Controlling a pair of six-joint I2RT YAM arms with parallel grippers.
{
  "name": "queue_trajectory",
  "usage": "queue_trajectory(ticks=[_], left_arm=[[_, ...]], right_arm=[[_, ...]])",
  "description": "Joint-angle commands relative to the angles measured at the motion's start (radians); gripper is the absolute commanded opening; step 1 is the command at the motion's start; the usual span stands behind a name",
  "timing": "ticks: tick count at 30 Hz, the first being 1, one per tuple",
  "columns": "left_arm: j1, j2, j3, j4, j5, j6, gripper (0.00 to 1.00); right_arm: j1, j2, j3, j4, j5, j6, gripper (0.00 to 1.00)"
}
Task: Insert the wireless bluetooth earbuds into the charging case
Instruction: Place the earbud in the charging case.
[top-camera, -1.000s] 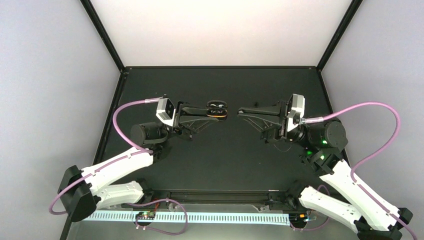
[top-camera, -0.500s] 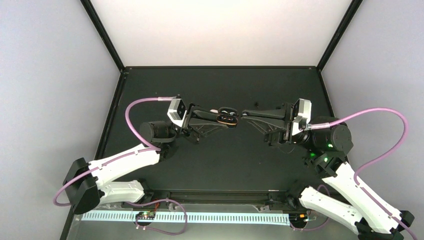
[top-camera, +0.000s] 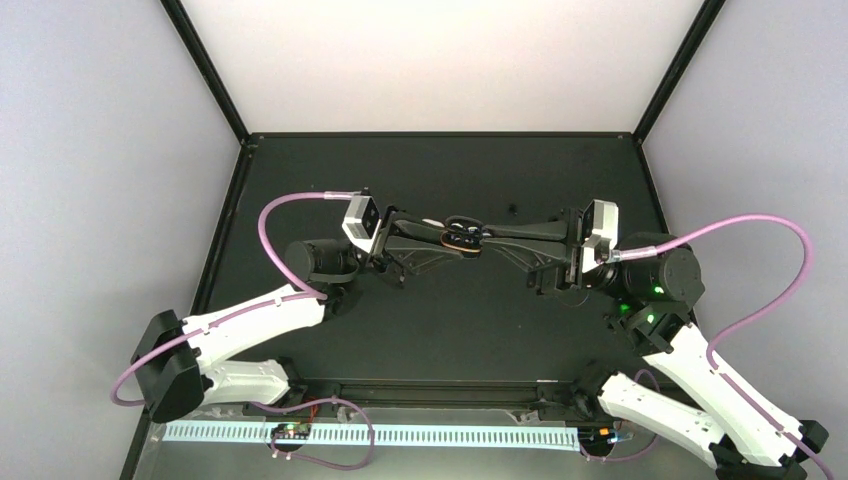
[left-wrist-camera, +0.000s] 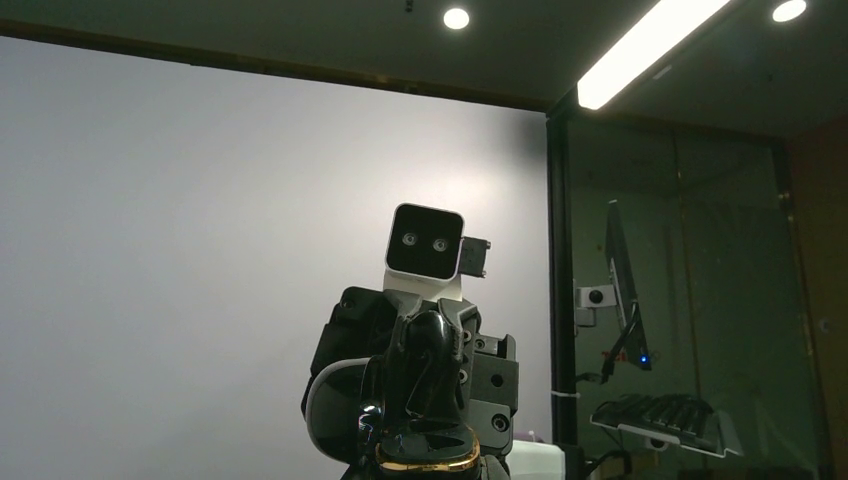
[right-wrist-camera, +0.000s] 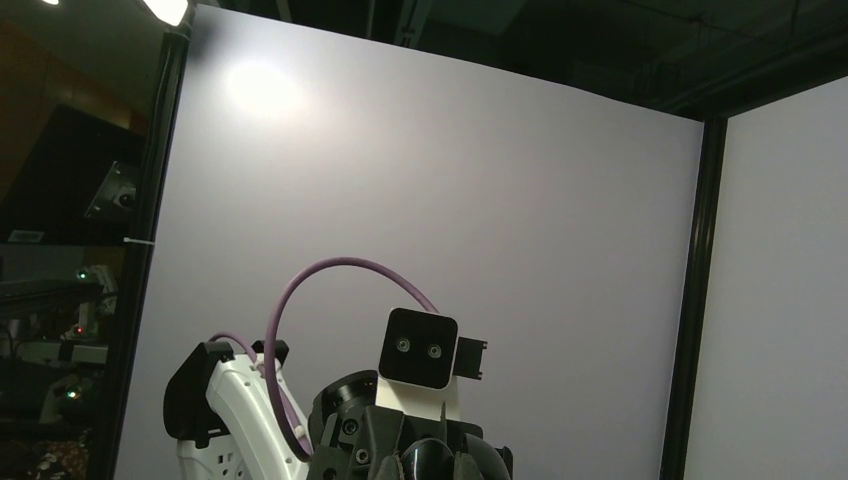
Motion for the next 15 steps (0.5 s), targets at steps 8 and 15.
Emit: queue_trajectory(ticks=[8, 15], left_arm=[[-0.014, 0.009, 0.046, 0.048, 0.023, 0.000, 0.02], [-0.019, 0.020, 0.056, 0.046, 0.022, -0.004, 0.02]], right_arm=[[0.009, 0.001, 0.011, 0.002, -0.014, -0.003, 0.01], [0.008, 0.002, 0.008, -0.005, -0.028, -0.003, 0.01]])
